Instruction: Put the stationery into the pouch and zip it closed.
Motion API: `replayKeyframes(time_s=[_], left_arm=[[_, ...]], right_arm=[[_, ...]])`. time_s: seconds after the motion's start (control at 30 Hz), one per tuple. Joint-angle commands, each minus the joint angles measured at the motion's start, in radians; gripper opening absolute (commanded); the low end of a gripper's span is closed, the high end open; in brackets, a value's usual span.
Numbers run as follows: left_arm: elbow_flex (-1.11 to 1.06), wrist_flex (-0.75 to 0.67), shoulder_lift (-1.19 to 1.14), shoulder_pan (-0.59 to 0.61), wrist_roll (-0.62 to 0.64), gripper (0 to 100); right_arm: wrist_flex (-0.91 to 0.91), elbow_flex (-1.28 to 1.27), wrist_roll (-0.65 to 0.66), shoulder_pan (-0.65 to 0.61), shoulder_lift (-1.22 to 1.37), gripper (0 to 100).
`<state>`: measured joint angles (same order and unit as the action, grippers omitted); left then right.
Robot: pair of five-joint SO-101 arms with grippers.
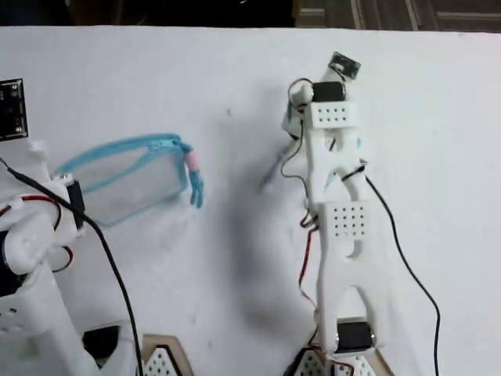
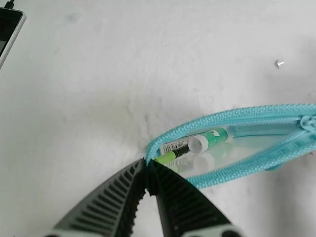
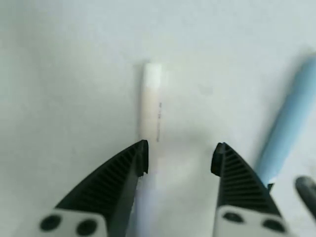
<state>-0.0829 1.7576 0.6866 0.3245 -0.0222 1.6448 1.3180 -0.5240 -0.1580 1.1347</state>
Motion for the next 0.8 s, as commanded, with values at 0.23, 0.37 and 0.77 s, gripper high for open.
replayKeyframes(time_s=[0.23, 0.37, 0.77], left_arm=[[-0.066, 0.006, -0.062, 0.001, 0.000, 2], [-0.066, 0.006, -0.062, 0.001, 0.000, 2], [-0.066, 0.006, -0.062, 0.001, 0.000, 2]], right_arm=[[-0.042, 0.095, -0.017, -0.044, -0.001, 20.2], [-0.134, -0.069, -0.017, -0.035, -0.001, 20.2], [-0.196, -0.190, 0.061, -0.030, -0.015, 3.6]])
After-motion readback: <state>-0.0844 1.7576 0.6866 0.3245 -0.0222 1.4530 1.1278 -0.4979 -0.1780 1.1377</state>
